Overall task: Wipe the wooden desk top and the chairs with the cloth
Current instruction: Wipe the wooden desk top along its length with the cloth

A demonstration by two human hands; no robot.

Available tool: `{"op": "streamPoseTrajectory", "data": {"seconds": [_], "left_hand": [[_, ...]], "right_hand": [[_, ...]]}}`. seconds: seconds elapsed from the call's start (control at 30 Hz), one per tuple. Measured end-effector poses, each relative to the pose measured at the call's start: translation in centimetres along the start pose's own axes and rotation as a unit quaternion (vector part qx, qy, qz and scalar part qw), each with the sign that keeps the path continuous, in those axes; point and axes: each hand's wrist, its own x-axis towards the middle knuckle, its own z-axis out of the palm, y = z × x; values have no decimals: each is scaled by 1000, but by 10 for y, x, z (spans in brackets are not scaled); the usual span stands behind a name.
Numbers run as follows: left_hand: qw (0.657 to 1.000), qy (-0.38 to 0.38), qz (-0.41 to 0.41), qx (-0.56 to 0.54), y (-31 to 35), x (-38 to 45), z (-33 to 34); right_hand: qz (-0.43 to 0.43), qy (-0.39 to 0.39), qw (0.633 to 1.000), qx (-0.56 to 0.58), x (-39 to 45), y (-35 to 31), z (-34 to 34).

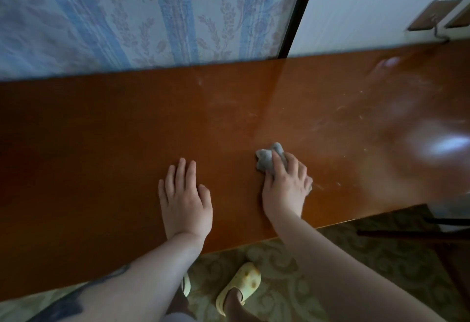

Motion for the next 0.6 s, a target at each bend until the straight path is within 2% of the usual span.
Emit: {"op": "streamPoseTrajectory", "data": {"seconds": [0.03,0.07,0.13,0.2,0.23,0.27,0.33,0.4,0.43,0.47,0.5,0.53,0.6], "left_hand": [[1000,-1,1,1,0,0,-1],[1000,-2,1,1,0,1,-1],[1000,0,0,-2,-1,1,-1],[1000,0,0,-1,-1,1,0],[1000,2,0,0,0,0,0],[1000,4,-1,0,0,0,0],[1000,7,-1,-3,0,1,1],[1000,6,1,-5,0,1,1],[1000,8,0,-7,0,1,0],[1000,8,-2,-10,0,1,-1],[1000,8,-3,-12,0,1,-1],[1000,7,-3,-12,0,0,-2],[1000,6,0,-11,-1,0,-1]], "right_hand": [[-31,-16,999,8,-7,-13,2],[-106,-37,994,7,-20,-18,4],[-297,-89,951,-6,-48,-2,-2],[-400,-126,907,-18,-53,30,-19],[-400,-121,908,-17,-47,48,-24],[-356,-101,929,1,-39,61,-27],[-162,-17,986,36,-15,64,-24],[42,44,997,41,-1,36,-11],[82,46,995,42,0,17,-4],[73,33,996,49,-4,-1,2],[18,14,998,56,-14,-14,5],[-66,-13,996,56,-25,-19,5],[-242,-90,964,57,-41,-7,-4]]}}
